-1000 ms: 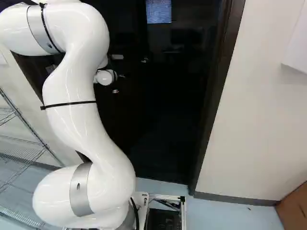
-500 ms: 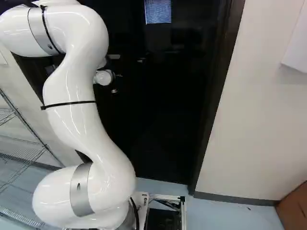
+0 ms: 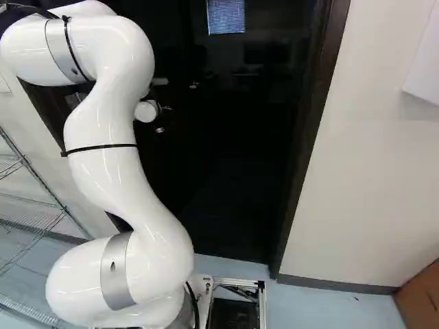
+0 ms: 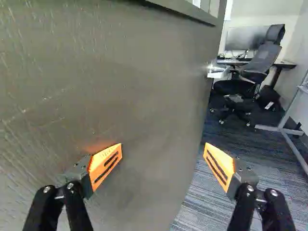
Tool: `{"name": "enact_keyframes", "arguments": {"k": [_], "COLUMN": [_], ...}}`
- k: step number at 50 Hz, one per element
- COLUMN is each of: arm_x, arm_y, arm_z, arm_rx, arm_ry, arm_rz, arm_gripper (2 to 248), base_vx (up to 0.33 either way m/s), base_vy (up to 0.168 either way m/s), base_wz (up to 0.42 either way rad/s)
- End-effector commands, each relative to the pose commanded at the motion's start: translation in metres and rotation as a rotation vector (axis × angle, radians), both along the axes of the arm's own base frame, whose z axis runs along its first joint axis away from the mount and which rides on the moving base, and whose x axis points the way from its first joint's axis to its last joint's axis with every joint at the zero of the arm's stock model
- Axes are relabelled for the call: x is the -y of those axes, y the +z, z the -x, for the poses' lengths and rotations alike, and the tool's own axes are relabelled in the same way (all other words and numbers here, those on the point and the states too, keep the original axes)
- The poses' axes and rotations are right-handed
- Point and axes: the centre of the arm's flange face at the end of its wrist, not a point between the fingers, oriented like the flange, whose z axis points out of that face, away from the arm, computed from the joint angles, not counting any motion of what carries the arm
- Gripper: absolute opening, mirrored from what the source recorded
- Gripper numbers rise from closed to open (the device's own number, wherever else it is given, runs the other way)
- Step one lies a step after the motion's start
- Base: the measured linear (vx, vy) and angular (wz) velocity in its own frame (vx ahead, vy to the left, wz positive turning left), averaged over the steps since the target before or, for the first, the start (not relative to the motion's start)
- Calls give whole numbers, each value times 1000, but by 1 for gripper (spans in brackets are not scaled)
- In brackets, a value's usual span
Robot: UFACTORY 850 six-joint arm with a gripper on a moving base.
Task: Open the door and move inside
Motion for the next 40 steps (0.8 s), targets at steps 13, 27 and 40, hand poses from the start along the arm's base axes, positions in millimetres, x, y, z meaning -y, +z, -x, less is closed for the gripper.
{"name": "enact_keyframes", "arguments": {"k": [13, 27, 40], "arm_x": [-15, -30, -42], "arm_y": [-1, -2, -3], "arm_z": [-1, -2, -3], "arm_rx": [5, 10, 14], "arm_ry": [19, 38, 53], "arm_rz": [-2, -4, -6], "arm_gripper": [247, 247, 247], "base_vx": [0, 0, 0], "base_vy": [0, 0, 0], "base_wz": [0, 0, 0]}}
